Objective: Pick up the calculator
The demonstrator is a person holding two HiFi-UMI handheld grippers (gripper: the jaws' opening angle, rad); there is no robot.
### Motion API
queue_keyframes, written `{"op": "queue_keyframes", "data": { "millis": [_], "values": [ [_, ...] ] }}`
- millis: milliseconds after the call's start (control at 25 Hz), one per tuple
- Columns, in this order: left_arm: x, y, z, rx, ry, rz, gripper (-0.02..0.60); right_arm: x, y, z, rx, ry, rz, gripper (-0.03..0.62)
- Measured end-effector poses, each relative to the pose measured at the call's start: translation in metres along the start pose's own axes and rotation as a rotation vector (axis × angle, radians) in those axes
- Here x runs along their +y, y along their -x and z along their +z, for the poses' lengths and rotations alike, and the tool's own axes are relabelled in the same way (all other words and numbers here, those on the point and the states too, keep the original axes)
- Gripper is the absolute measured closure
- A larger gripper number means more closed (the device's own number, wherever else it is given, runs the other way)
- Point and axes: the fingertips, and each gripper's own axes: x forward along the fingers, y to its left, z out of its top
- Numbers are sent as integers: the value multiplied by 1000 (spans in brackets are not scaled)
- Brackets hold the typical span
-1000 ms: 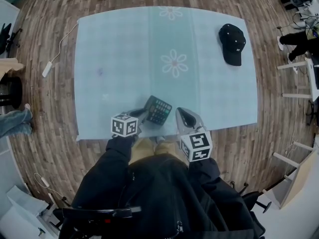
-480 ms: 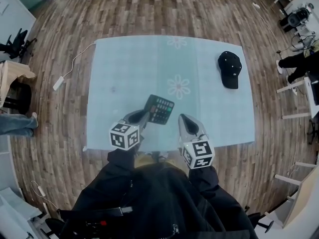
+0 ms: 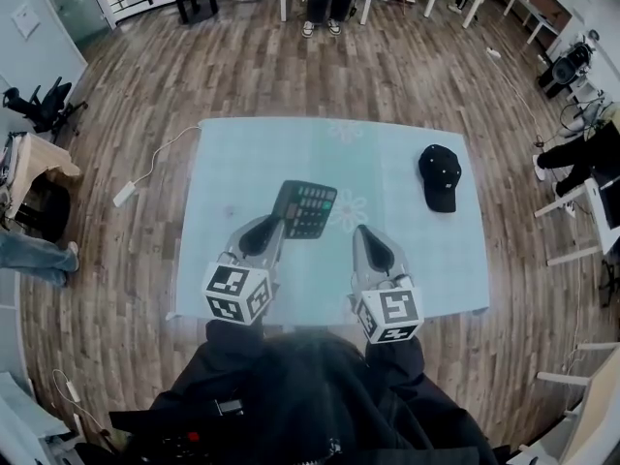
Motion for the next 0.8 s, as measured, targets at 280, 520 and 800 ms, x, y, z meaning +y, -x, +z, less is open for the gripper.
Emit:
{"op": "queue_keyframes", "data": {
  "millis": [280,520,800],
  "values": [
    [-10,4,46,-108,-74,15,528,-4,-5,36,-74,33,-10,594],
    [-12,4,71,-169,-106,42,526,-11,-7,57,-129,56,-17,594],
    [-22,9,91,-224,-158,45,526,-11,-6,73,-173,74,-16,595]
  ]
}}
